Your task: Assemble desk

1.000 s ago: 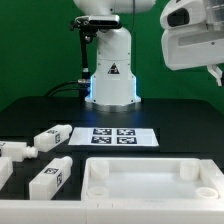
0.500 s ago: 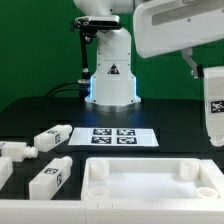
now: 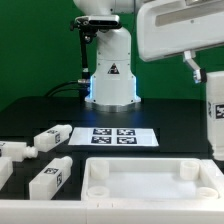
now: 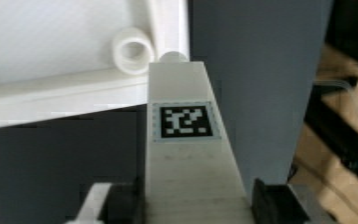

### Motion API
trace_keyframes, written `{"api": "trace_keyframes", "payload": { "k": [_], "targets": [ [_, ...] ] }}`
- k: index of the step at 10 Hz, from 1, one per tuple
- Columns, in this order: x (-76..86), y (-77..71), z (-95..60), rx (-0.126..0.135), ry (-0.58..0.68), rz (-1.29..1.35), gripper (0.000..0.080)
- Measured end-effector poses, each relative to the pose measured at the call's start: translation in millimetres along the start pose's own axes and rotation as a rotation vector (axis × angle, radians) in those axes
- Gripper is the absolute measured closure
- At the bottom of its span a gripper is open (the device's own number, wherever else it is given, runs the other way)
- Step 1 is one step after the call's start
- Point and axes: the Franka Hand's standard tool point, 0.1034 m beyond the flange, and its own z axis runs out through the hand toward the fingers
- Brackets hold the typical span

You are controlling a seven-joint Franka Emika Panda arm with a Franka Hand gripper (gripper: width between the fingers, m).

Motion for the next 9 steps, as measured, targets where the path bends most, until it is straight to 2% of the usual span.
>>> {"api": "trace_keyframes", "payload": {
  "k": [1,5,8,9],
  "targets": [
    [12.1,2.3,4.1,-0.005,0.011,-0.067,0.0514],
    [9.7,2.1,8.0,-0.005,0.006,-0.071,0.0514],
    [6.7,18.5,13.9,-0.057,-0.015,-0.312,0.0514],
    [6.0,27.3,13.8,-0.056,-0.018,-0.3,0.0514]
  ]
}}
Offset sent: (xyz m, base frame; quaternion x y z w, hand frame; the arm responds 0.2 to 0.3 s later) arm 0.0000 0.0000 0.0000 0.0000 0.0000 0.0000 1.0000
